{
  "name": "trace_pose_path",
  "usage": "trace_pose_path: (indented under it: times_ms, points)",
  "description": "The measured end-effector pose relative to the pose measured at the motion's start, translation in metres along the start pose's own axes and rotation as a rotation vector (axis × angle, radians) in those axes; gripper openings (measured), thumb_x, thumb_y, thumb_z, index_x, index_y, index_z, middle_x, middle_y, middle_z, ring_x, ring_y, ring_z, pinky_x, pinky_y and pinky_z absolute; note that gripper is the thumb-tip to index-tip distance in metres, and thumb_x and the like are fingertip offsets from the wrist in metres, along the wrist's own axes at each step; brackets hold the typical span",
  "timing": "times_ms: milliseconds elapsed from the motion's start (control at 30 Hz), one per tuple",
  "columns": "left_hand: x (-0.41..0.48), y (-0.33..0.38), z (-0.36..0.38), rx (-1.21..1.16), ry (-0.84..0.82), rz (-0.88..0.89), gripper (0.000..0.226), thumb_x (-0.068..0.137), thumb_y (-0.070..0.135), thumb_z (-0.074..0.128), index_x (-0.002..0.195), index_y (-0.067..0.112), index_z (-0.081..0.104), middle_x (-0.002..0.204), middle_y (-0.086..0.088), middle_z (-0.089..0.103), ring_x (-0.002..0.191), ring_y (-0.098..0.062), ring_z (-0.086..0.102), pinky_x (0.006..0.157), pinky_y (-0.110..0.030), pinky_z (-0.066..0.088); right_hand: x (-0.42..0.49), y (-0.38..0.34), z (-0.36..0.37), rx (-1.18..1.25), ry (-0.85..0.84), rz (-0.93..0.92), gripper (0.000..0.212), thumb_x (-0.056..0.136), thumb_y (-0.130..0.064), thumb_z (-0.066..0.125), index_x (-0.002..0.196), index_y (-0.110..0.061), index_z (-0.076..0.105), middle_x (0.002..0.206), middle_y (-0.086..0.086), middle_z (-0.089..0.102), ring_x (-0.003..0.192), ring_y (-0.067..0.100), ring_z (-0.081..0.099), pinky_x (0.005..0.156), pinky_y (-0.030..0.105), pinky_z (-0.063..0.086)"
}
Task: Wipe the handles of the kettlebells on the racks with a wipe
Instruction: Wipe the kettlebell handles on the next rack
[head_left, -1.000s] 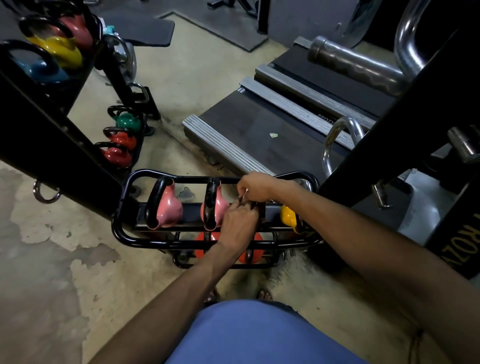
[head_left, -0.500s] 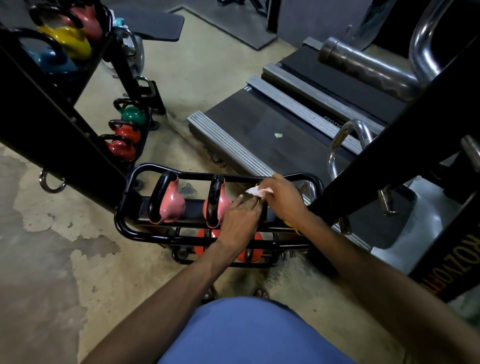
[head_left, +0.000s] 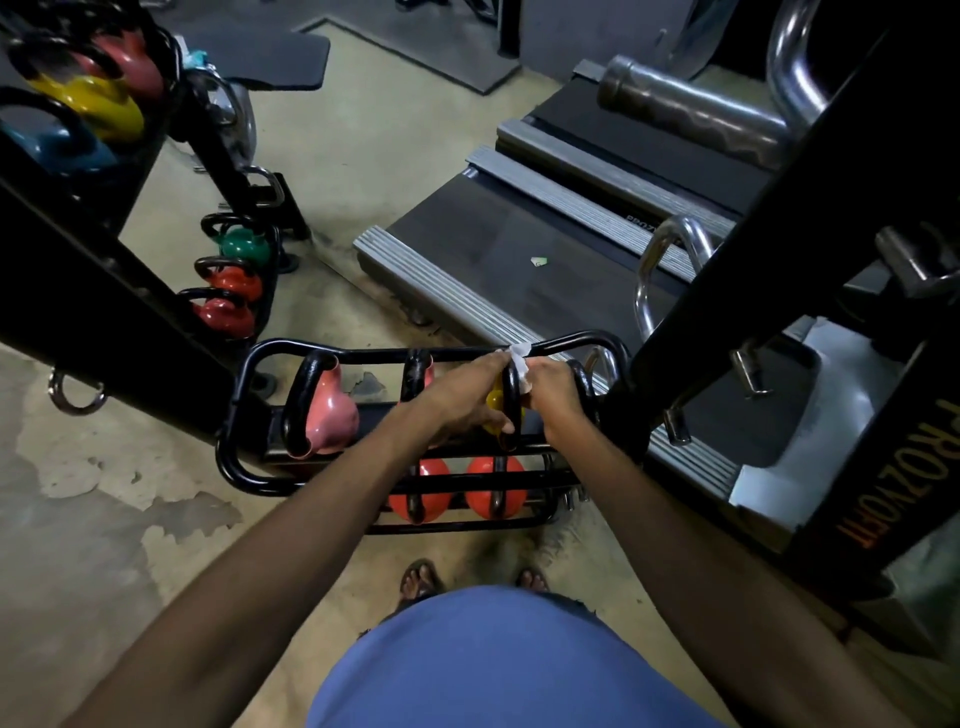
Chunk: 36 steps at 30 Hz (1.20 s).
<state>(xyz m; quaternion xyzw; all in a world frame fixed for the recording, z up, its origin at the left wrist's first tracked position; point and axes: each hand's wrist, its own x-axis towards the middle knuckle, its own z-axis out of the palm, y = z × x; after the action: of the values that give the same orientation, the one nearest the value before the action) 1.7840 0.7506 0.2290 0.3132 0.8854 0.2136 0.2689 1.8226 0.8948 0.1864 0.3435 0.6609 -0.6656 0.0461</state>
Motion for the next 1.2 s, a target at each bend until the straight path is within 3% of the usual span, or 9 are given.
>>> trace_pose_path:
  times_ms: [100,200,367,433,533,700,800,967,1200]
  points:
    - [0.005,-0.006,0.004,0.067,0.004,-0.029,0.115,0.072,0.036,0.088,0.160,0.014,0.017,0.166,-0.002,0.018,0.151,-0.019,0.023,0.121,-0.034,0.026,-0.028,0.023,-0.016,-0.094,-0.038,-0.090,0.023,0.091,-0.028,0.057,0.072,-0.018,0.064,0.068,0.000,0.059,0.072,0.020,0.056,0.070,0.038,0.046]
    - [0.004,-0.008,0.007,0.123,0.029,-0.021,0.114,0.072,0.041,0.086,0.160,0.018,0.017,0.167,0.001,0.018,0.150,-0.018,0.025,0.120,-0.042,0.030,-0.057,0.048,-0.031,-0.237,-0.083,-0.263,0.021,0.089,-0.003,0.052,0.077,-0.014,0.066,0.072,0.000,0.059,0.072,0.013,0.054,0.070,0.032,0.041]
    - [0.009,-0.009,0.004,0.063,-0.010,-0.020,0.112,0.073,0.037,0.087,0.159,0.013,0.020,0.165,-0.003,0.024,0.150,-0.020,0.027,0.120,-0.035,0.028,-0.055,0.034,-0.022,-0.348,0.050,-0.394,0.018,0.086,-0.008,0.062,0.096,-0.014,0.075,0.090,-0.001,0.074,0.086,0.015,0.069,0.079,0.037,0.056]
    - [0.013,-0.009,-0.009,0.001,-0.071,-0.021,0.092,0.081,0.028,0.082,0.156,0.010,0.031,0.157,-0.009,0.040,0.144,-0.023,0.038,0.116,-0.030,0.032,-0.058,0.033,-0.016,-0.479,0.117,-0.554,0.023,0.089,-0.005,0.062,0.106,-0.015,0.073,0.100,-0.002,0.072,0.092,0.014,0.067,0.080,0.032,0.054]
    - [0.022,-0.002,-0.032,0.023,-0.111,-0.045,0.049,0.091,0.010,0.056,0.140,0.013,0.057,0.133,-0.012,0.064,0.121,-0.028,0.060,0.104,-0.041,0.047,-0.062,0.040,-0.017,-0.932,0.104,-0.864,0.031,0.087,-0.008,0.064,0.117,-0.016,0.067,0.116,0.003,0.064,0.099,0.022,0.065,0.076,0.036,0.056]
    - [0.031,0.016,-0.049,0.103,-0.141,-0.065,0.040,0.092,0.000,0.044,0.120,0.008,0.071,0.118,-0.014,0.071,0.107,-0.030,0.066,0.094,-0.042,0.052,-0.044,0.018,-0.032,-1.373,-0.002,-1.111,0.047,0.083,-0.009,0.067,0.130,-0.012,0.061,0.134,0.007,0.061,0.107,0.028,0.063,0.071,0.037,0.058]
    - [0.038,0.025,-0.048,0.088,-0.134,-0.077,0.035,0.094,0.002,0.046,0.117,0.006,0.072,0.116,-0.017,0.071,0.107,-0.032,0.065,0.090,-0.036,0.052,-0.030,0.000,-0.032,-1.468,-0.038,-1.130,0.040,0.086,-0.009,0.058,0.126,-0.013,0.061,0.124,0.007,0.059,0.103,0.026,0.060,0.067,0.037,0.056]
    - [0.045,0.026,-0.050,0.102,-0.111,-0.109,0.026,0.089,0.000,0.047,0.097,0.001,0.072,0.103,-0.022,0.071,0.098,-0.035,0.065,0.069,-0.029,0.041,-0.029,-0.023,-0.023,-1.612,-0.086,-1.122,0.026,0.079,-0.009,0.070,0.105,-0.014,0.069,0.103,0.007,0.064,0.093,0.026,0.064,0.060,0.036,0.052]
    - [0.043,0.018,-0.051,0.170,-0.142,-0.080,0.032,0.086,0.004,0.054,0.109,0.009,0.075,0.106,-0.015,0.073,0.101,-0.032,0.066,0.083,-0.035,0.052,-0.038,-0.051,-0.013,-1.865,-0.397,-1.035,0.021,0.091,-0.016,0.057,0.110,-0.014,0.066,0.115,0.004,0.064,0.110,0.027,0.057,0.075,0.040,0.055]
